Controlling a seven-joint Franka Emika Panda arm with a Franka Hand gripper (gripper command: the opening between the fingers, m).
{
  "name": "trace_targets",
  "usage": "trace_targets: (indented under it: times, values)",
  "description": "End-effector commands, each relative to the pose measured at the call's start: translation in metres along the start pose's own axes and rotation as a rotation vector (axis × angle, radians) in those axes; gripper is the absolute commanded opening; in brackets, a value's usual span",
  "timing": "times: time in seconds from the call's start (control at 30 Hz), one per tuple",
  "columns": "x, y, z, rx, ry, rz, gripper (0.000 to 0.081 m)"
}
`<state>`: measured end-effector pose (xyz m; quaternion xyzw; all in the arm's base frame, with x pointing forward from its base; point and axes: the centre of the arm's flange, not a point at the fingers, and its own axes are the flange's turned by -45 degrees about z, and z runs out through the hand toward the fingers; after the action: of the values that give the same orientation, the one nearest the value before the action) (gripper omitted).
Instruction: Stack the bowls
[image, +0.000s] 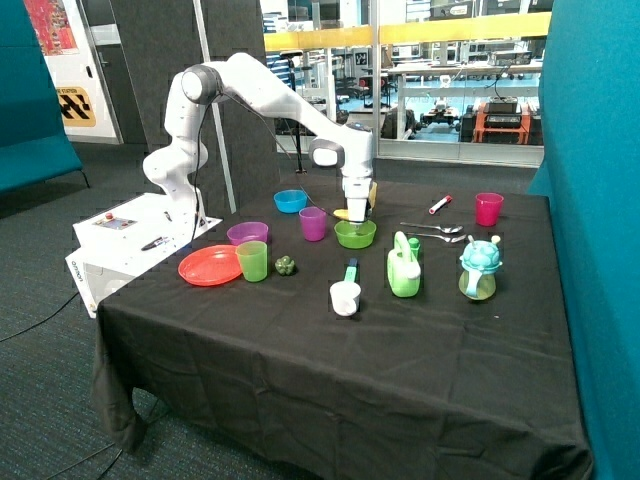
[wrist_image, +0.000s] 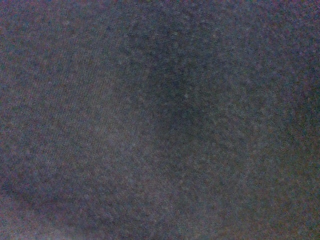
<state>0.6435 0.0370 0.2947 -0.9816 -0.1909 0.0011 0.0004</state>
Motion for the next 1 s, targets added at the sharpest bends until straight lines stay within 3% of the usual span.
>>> trace_targets:
  times: [0.0, 0.6, 0.97]
  values:
    - [-0.002, -0.002, 0.003, -0.0012, 0.0020, 0.009, 0.0001]
    - [-0.006, -0.003, -0.005, -0.0013, 0.0020, -0.004, 0.0000]
    - [-0.012, -0.013, -0.043, -0.0013, 0.0020, -0.087, 0.0000]
